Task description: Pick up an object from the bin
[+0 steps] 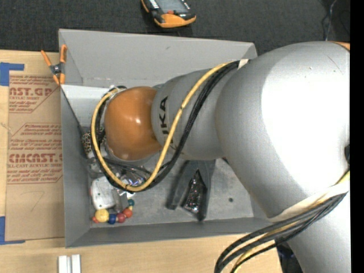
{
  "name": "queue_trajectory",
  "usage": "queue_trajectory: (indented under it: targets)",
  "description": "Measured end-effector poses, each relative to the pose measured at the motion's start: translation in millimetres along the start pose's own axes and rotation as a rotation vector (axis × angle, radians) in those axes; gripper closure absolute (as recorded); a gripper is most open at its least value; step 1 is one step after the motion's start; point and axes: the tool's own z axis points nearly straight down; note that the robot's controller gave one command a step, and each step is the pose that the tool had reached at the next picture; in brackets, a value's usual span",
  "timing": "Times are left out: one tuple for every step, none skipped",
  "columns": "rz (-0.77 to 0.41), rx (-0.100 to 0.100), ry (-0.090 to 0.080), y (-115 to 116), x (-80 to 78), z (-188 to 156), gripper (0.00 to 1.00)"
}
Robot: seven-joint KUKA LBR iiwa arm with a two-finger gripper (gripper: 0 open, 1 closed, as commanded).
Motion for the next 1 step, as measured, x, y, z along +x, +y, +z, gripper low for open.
queue_trajectory:
  targets:
    - [-0.149, -0.001, 0.0, -4.0, 13.7, -1.6, 1.0]
